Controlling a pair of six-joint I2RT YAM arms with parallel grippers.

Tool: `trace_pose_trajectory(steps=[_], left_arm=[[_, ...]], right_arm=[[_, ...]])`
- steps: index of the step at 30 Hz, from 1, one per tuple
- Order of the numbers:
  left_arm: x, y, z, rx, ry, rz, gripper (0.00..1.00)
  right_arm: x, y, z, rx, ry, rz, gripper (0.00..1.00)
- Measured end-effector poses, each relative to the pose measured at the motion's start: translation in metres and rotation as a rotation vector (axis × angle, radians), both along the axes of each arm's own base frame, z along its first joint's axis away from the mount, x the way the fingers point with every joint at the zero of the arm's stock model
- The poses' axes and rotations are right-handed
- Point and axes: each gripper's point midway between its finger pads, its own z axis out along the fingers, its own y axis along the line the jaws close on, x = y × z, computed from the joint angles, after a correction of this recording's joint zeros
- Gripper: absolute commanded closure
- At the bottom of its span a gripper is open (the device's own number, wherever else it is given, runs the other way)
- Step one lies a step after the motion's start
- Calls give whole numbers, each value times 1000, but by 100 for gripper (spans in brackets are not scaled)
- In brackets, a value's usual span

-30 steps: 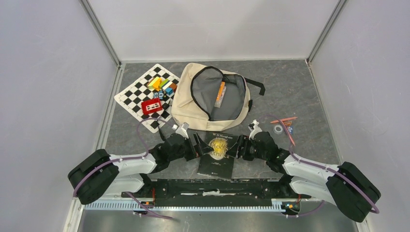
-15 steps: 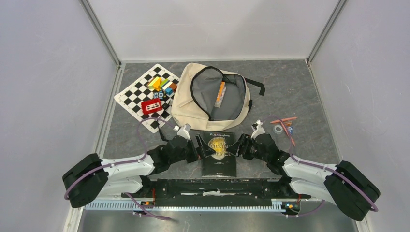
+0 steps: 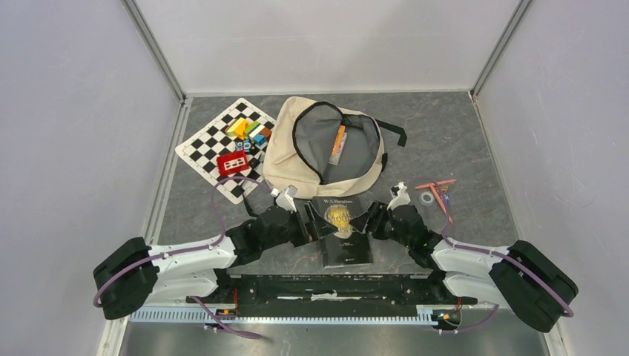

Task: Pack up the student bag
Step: Pick up the book from the center of the board.

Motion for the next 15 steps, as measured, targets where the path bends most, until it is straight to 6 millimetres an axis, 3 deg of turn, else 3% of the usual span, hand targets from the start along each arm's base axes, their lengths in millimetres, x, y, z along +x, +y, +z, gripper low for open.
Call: trace_pose_trajectory(steps=[6,13,15], left_arm=[[3,-16,32,-100,-55,-19,0],[4,-18,30,-89,-48,-20,1],[4,-20,27,-80,-40,-25,6]], right_arm=[[3,-1,1,13,-2,-19,31],[3,-1,1,21,3,-25,31],[2,0,1,22,4,-23,31]])
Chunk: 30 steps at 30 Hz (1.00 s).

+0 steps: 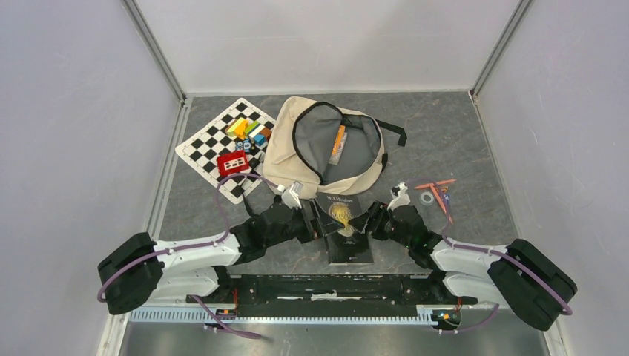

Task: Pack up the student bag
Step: Pick up the book from the center of the board.

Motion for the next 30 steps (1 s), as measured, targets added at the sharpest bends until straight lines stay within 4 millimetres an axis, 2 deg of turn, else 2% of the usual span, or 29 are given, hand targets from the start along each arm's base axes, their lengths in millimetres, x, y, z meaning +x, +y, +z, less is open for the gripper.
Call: trace_pose_trajectory(steps=[3,4,8,12,15,20,24,27,30], left_arm=[[-1,-1,-5,21,17,-9,28],[-2,-1,-8,32,24,-9,32],[-4,3,-22,83,55,-7,67],[-6,9,-36,129,97,9,96],[-3,9,-35,128,121,34,98],[-3,11,-29,124,104,37,98],[-6,15,-17,123,37,-2,98],[-12,18,-5,114,-28,-74,98],[-19,21,4,112,-76,-167,98]], right_arm=[[-2,2,0,5,5,12,31],[-2,2,0,7,7,15,31],[-4,3,0,14,15,24,31],[-6,3,0,14,19,30,28],[-8,2,2,10,21,27,21],[-12,-1,11,-38,-5,56,2],[-9,-17,19,-182,-61,70,2],[1,-29,44,-305,-161,93,2],[14,-30,87,-374,-292,141,2]])
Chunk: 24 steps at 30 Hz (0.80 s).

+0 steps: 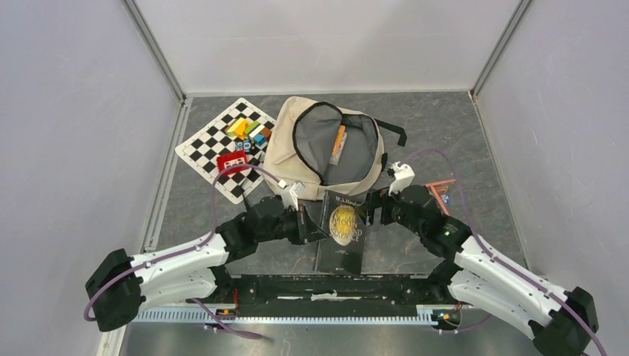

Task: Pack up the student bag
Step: Pick up the book from the center of the board.

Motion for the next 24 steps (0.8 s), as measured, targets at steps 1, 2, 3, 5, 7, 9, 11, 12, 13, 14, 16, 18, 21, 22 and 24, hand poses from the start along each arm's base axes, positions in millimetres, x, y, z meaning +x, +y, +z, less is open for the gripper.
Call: trace_pose_trajectory(steps=[1,2,3,5,7,9,11,12,13,14,16,18,21,22,24], left_arm=[[-4,1,3,3,-11,-43,98],[-7,2,5,4,-18,-72,98],[-11,2,8,4,-25,-114,98],[-20,2,15,-5,-38,-192,98],[-33,1,23,-24,-55,-282,98],[-45,1,32,-45,-69,-367,98],[-57,1,42,-68,-86,-452,98],[-62,1,46,-79,-93,-488,98],[-65,1,49,-86,-96,-514,98],[-70,2,54,-99,-102,-551,98],[-76,3,59,-113,-110,-592,98],[-81,4,60,-119,-110,-625,98],[-86,6,60,-124,-108,-658,98],[-87,7,59,-122,-108,-664,98],[-89,8,58,-117,-105,-671,98]], right_arm=[[4,2,18,-11,-50,31,2],[5,4,31,-20,-87,60,2],[7,7,47,-23,-131,96,2],[2,17,74,-16,-208,195,2],[-7,28,93,-2,-258,309,2],[-19,40,104,14,-283,431,2],[-30,50,108,28,-286,531,2],[-36,54,107,35,-279,581,2],[-42,58,106,41,-265,633,2],[-48,61,104,47,-251,672,2],[-59,65,101,62,-221,740,3],[-70,69,102,87,-194,809,10],[-83,73,104,123,-167,885,14],[-87,74,104,133,-158,903,14],[-95,74,103,152,-134,939,14]])
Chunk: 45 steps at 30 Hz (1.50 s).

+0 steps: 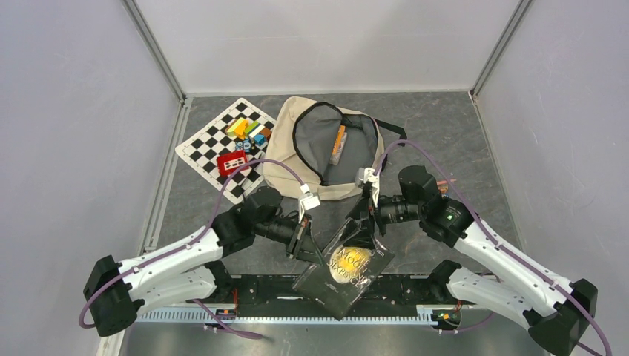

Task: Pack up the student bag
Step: Pick up the book from the center of the board.

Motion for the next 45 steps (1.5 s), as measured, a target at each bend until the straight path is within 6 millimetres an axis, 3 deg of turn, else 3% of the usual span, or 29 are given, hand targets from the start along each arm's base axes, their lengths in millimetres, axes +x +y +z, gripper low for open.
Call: trace_pose_trajectory(steps=[6,8,10,14,15,16,18,19,21,26,32,37,42,45], left_arm=[[-1,3,0,4,-20,-7,98],[-1,3,2,-6,-34,-10,98],[-1,3,5,-15,-44,-11,98],[-1,4,9,-25,-67,-18,97],[-1,5,7,-26,-90,-26,89],[-1,5,6,-27,-110,-36,75],[0,6,7,-23,-136,-41,19],[2,6,8,-15,-149,-32,6],[13,5,17,-3,-177,16,0],[64,12,53,20,-301,240,0],[166,47,67,128,-286,568,0],[256,79,40,254,-204,783,0],[320,107,19,290,-118,931,0],[350,111,13,282,-88,973,0]], right_arm=[[-15,1,0,12,60,71,25],[-17,1,0,16,69,82,34],[-21,0,-6,11,88,94,48],[-32,-2,-17,1,172,115,94],[-35,-3,-17,4,190,123,100],[-40,-4,-15,10,221,140,100],[-41,-4,-13,16,227,140,100],[-40,-3,-11,21,222,139,100],[-32,-4,-14,8,182,89,100],[12,-17,-25,-70,135,-151,100],[89,-58,-6,-102,23,-578,100],[142,-94,13,-93,-7,-873,100],[180,-112,41,-46,-3,-1053,100],[198,-122,63,34,-6,-1139,100]])
